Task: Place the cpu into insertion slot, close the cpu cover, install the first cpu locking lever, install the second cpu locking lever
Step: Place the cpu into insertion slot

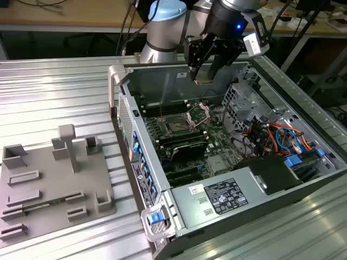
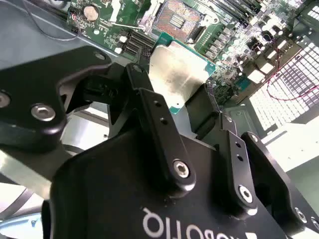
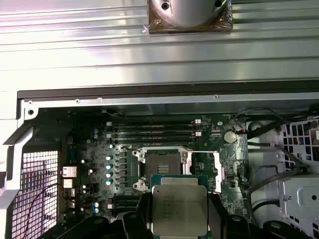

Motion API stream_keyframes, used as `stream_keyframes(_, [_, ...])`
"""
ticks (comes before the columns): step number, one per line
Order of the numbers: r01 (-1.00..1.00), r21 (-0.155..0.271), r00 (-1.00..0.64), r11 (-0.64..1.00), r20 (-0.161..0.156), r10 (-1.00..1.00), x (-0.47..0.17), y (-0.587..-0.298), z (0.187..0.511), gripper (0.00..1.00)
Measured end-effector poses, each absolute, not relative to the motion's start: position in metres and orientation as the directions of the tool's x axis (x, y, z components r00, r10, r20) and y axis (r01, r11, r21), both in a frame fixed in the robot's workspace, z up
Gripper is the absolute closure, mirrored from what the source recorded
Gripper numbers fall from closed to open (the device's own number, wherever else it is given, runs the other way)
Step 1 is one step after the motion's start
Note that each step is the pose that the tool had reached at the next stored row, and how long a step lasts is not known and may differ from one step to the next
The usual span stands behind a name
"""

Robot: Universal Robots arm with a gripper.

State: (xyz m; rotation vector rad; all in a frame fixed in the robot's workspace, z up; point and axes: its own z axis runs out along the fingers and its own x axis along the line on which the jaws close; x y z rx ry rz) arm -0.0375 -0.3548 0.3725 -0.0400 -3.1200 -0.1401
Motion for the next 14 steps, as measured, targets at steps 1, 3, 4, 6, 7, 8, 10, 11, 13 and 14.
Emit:
stream_keyframes(1, [0.026,0.089,-1.000,0.996,0.019,0.025,-0.0375,-0.3548,0.3725,0.45])
stream_keyframes(3, [0.026,0.089,-1.000,0.996,0.019,0.025,-0.0375,-0.3548,0.3725,0.45])
stream_keyframes(4, [0.026,0.089,-1.000,0.996,0.019,0.025,-0.0375,-0.3548,0.3725,0.45])
stream_keyframes(6, [0.026,0.089,-1.000,0.996,0.019,0.025,-0.0375,-0.3548,0.3725,0.45])
stream_keyframes(7, [0.026,0.089,-1.000,0.996,0.019,0.025,-0.0375,-0.3548,0.3725,0.45])
stream_keyframes(8, [0.026,0.089,-1.000,0.996,0.019,0.025,-0.0375,-0.3548,0.3725,0.45])
stream_keyframes(10, [0.027,0.089,-0.999,0.996,0.019,0.026,-0.0375,-0.3548,0.3725,0.45])
stream_keyframes(11, [0.029,0.089,-0.999,0.996,0.019,0.027,-0.0375,-0.3548,0.3725,0.45])
stream_keyframes(13, [0.049,0.089,-0.999,0.995,0.019,0.047,-0.0375,-0.3548,0.3724,0.45])
stream_keyframes(14, [0.052,0.089,-0.999,0.995,0.019,0.050,-0.0375,-0.3548,0.3724,0.45])
